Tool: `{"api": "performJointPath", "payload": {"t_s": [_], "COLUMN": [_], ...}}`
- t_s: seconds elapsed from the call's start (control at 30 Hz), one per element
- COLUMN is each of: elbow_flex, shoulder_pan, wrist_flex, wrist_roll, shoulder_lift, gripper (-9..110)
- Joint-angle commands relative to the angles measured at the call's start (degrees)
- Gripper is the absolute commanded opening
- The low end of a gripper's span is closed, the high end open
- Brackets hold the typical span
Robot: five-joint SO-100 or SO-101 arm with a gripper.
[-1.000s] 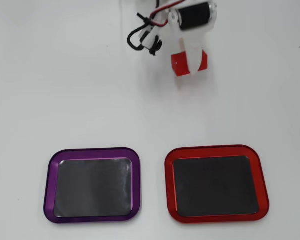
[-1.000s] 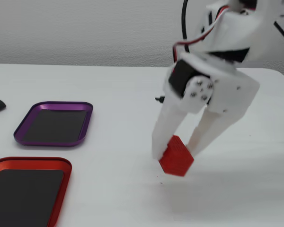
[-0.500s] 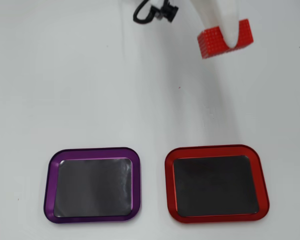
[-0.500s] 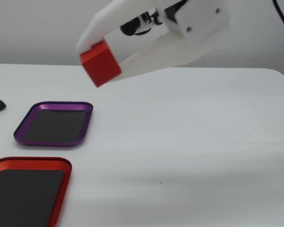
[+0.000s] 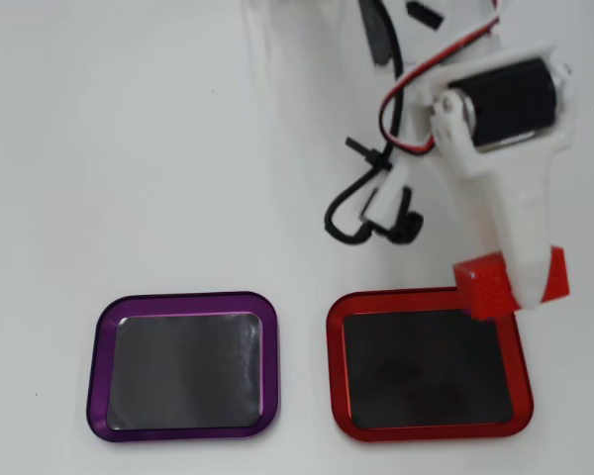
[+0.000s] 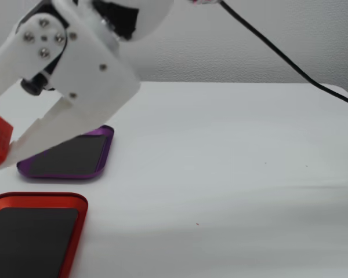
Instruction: Grasp a red block and put it in the left red dish.
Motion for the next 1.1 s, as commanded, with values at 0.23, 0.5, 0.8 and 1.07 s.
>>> {"api": "performJointPath", "payload": {"t_s": [0.23, 0.5, 0.8, 1.07], "elbow_flex": [-14.24, -13.54, -14.24, -14.24], "shoulder_pan": [3.78, 4.04, 3.69, 3.52], "wrist_flex": [4.22, 6.33, 14.77, 16.88], "wrist_roll": [-2.02, -2.20, -2.20, -7.73], "shoulder_lift": [-11.25, -11.34, -11.16, -11.16], "gripper": [-1, 0, 0, 0]}}
